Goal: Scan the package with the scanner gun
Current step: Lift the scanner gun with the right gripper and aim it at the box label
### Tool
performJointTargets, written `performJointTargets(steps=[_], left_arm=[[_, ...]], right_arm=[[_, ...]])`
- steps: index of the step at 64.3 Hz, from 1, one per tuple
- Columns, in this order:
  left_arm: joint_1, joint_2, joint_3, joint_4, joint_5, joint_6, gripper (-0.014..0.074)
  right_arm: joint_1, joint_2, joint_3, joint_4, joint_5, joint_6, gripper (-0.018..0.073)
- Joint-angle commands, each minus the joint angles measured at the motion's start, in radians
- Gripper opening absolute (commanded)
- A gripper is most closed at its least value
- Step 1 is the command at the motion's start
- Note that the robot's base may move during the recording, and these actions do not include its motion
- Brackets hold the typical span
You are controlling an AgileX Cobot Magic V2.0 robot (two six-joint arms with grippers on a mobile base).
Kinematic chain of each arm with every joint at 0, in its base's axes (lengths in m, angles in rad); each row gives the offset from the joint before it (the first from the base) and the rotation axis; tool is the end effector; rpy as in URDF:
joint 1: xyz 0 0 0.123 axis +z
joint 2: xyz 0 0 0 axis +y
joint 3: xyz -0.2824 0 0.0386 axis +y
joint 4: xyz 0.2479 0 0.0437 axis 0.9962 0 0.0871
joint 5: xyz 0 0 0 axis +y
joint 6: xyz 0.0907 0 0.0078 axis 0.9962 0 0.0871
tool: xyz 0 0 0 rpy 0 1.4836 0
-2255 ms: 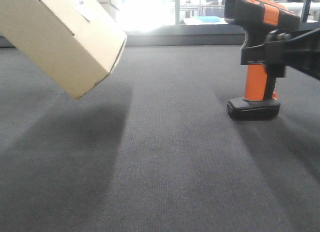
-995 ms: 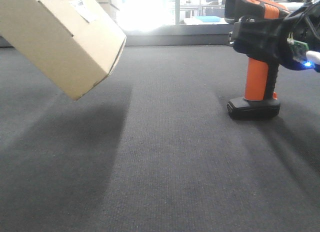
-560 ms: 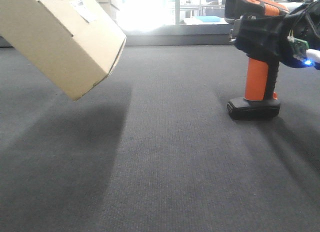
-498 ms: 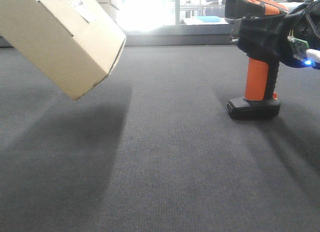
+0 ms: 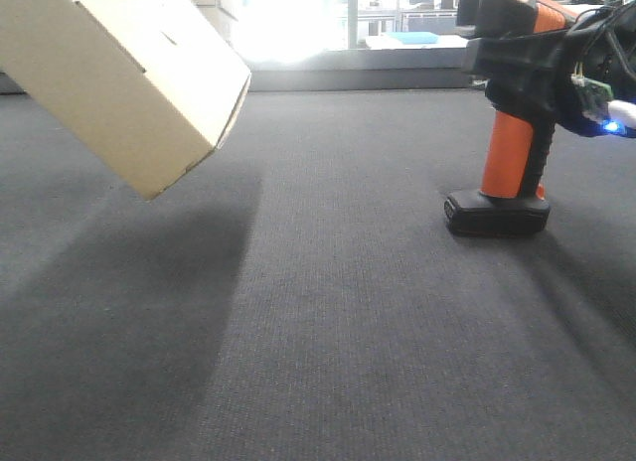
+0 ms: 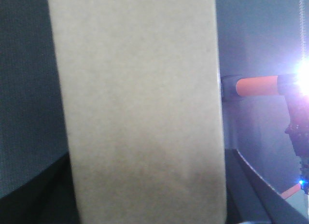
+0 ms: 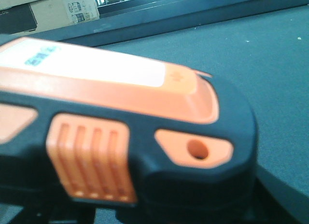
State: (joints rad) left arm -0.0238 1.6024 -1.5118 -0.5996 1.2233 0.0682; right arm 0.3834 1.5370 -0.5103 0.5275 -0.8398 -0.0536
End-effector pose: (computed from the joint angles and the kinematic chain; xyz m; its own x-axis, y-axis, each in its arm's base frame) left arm 0.3277 -0.0561 0.3543 -0.9421 -0.1131 -0.3158 0.0821 0.8350 -0.5441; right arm 0.2705 0.0724 0.2024 -0.1527 0.2503 -0.9560 0.0455 0.9681 0.2462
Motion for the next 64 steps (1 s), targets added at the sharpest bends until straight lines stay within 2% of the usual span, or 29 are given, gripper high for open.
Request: performJointTargets(steps=[1, 10, 20, 31, 43, 55, 64], left_arm=[[0.002, -0.014, -0.009, -0.022, -0.002, 0.003, -0.0111], [0.002, -0.014, -0.009, -0.022, -0.002, 0.003, -0.0111], [0.002, -0.014, -0.009, -0.022, -0.002, 0.003, -0.0111], [0.002, -0.014, -0.009, -0.022, -0.002, 0.003, -0.0111], [0.002, -0.014, -0.009, 0.001, -0.002, 0.007, -0.0111], [0.002, -0.014, -0.009, 0.033, -0.002, 0.007, -0.0111], [0.002, -0.014, -0.009, 0.042, -0.002, 0.007, -0.0111]], right_arm=[[0.0, -0.054, -0.007, 0.001, -0.066, -0.028, -0.0163], [0.0, -0.14, -0.021, 0.001, -0.007, -0.211, -0.0163], [-0.002, -0.239, -0.084, 0.001, 0.181, -0.459, -0.0163], [-0.003, -0.282, -0.164, 0.003, 0.325, -0.644, -0.0163], [-0.004, -0.283, -0.217, 0.004, 0.408, -0.793, -0.0163], [-0.004, -0.283, -0.23, 0.004, 0.413, -0.906, -0.0163], [-0.007, -0.283, -0.239, 0.074, 0.411, -0.917, -0.0163]])
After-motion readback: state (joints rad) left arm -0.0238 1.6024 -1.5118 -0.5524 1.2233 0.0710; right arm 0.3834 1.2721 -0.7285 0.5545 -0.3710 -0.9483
